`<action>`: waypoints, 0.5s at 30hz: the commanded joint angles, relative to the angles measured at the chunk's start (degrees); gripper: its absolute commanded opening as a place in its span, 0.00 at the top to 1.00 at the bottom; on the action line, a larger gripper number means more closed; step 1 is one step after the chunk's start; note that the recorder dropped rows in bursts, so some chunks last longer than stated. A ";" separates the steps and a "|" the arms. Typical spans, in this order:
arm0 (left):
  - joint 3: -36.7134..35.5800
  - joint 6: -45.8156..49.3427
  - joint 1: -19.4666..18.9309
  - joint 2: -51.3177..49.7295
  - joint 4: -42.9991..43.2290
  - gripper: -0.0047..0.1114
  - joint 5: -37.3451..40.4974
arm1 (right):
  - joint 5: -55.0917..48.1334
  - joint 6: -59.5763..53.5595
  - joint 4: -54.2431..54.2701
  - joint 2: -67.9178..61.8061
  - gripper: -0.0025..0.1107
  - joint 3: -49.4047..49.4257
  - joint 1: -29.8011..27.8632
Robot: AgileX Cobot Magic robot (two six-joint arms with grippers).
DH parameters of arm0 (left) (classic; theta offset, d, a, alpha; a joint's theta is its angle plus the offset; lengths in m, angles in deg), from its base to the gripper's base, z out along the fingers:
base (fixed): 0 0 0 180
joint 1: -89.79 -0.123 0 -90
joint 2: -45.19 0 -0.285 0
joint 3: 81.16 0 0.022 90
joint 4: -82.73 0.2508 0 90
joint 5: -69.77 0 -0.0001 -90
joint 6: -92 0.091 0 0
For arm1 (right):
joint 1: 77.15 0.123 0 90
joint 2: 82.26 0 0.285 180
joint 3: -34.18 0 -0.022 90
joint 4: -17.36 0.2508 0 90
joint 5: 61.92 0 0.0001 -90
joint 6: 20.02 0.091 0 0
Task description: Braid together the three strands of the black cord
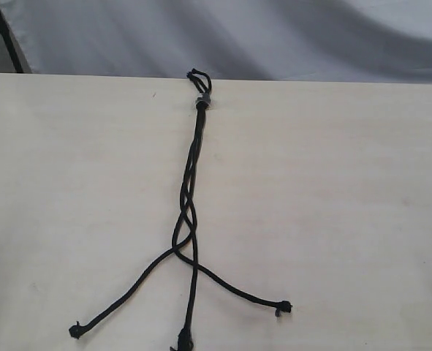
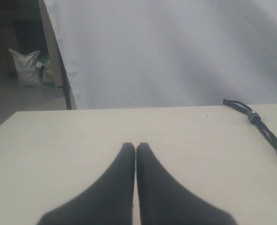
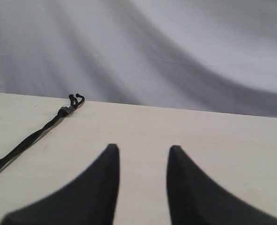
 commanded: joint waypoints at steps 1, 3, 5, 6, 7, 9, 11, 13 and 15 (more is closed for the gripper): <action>-0.22 0.06 -0.17 0.21 -0.45 0.95 -0.07 | -0.29 0.39 -0.35 0.34 0.97 0.18 -0.31; -0.22 0.06 -0.17 0.21 -0.45 0.95 -0.07 | -0.29 0.65 -0.19 0.34 0.98 0.18 -0.31; -0.22 0.06 -0.17 0.21 -0.45 0.95 -0.07 | -0.29 0.65 -0.19 0.34 0.98 0.18 -0.31; -0.22 0.06 -0.17 0.21 -0.45 0.95 -0.07 | -0.29 0.65 -0.19 0.34 0.98 0.18 -0.31; -0.22 0.06 -0.17 0.21 -0.45 0.95 -0.07 | -0.29 0.65 -0.19 0.34 0.98 0.18 -0.31; -0.22 0.06 -0.17 0.21 -0.45 0.95 -0.07 | -0.29 0.65 -0.19 0.34 0.98 0.18 -0.31; -0.22 0.06 -0.17 0.21 -0.45 0.95 -0.07 | -0.29 0.65 -0.19 0.34 0.98 0.18 -0.31; -0.22 0.06 -0.17 0.21 -0.45 0.95 -0.07 | -0.29 0.65 -0.19 0.34 0.98 0.18 -0.31; -0.22 0.06 -0.17 0.21 -0.45 0.95 -0.07 | -0.29 0.65 -0.19 0.34 0.98 0.18 -0.31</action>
